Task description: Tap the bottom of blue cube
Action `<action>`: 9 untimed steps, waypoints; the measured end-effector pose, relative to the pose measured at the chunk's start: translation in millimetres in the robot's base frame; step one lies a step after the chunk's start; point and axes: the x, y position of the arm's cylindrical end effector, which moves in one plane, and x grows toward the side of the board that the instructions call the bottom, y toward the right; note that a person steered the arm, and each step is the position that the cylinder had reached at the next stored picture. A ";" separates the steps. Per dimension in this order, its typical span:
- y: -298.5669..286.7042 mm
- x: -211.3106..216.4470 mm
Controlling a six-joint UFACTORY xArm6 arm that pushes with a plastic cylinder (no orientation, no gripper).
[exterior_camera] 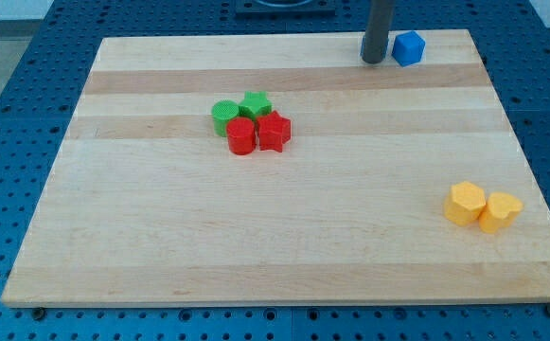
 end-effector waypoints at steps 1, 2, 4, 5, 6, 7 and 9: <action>-1.8 23.9; 14.1 44.8; 43.7 31.9; 26.3 17.8; 13.3 11.2; 12.7 8.9; 58.5 44.4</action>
